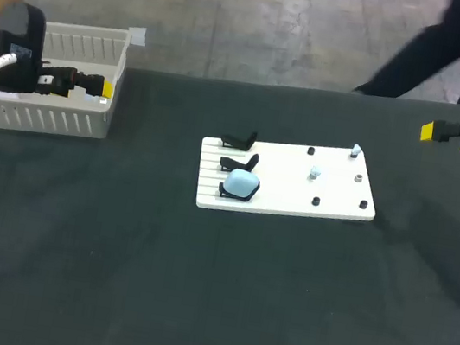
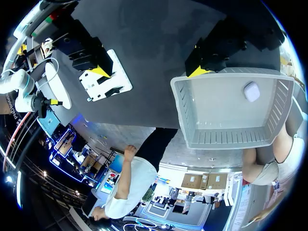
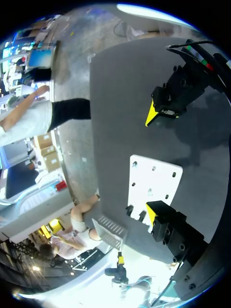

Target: Pick up each earbud case from the left stands, insert the matching earbuds, close the lid, and place the case in the box.

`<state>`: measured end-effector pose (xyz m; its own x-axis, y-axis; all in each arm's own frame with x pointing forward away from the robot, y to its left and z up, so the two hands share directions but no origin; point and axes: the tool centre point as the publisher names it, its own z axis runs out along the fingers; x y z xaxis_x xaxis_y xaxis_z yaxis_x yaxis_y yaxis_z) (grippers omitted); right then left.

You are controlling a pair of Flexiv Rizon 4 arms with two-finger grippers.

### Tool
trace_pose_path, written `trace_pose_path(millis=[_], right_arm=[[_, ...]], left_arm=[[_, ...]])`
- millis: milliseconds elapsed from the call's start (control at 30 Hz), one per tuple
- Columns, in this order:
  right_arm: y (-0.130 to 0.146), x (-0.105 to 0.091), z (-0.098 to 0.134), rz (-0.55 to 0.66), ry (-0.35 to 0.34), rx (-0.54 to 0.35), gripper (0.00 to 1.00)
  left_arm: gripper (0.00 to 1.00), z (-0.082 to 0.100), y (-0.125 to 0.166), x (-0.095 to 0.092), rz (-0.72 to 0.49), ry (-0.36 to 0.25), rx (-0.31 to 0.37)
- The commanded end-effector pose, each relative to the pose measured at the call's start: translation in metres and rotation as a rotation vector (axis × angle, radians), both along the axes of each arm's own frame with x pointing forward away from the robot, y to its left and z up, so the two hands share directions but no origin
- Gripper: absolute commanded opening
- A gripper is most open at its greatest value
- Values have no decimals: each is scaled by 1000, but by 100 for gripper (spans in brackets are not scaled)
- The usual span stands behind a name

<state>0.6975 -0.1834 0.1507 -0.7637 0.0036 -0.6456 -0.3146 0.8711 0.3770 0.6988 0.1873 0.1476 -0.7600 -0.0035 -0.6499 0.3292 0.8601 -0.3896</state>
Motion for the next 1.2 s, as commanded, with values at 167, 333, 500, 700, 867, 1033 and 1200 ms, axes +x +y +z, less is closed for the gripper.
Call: trace_pose_path(millis=[167,333,500,700,867,1033,1200], right_arm=[[0,1,-1,2,0,1,100],[0,1,-1,2,0,1,100],[0,1,-1,2,0,1,100],[0,1,-1,2,0,1,100],[0,1,-1,2,0,1,100],[0,1,-1,2,0,1,100],[0,1,-1,2,0,1,100]], left_arm=[[100,2,-2,1,5,9,10],[100,2,-2,1,5,9,10],[100,0,-6,0,-117,-51,-40],[100,-2,-10,-10,-441,-307,-173],[100,-2,-19,-22,-670,-469,-205],[100,2,-39,-33,-795,-558,-198],[100,4,-60,-41,-867,-574,-155]])
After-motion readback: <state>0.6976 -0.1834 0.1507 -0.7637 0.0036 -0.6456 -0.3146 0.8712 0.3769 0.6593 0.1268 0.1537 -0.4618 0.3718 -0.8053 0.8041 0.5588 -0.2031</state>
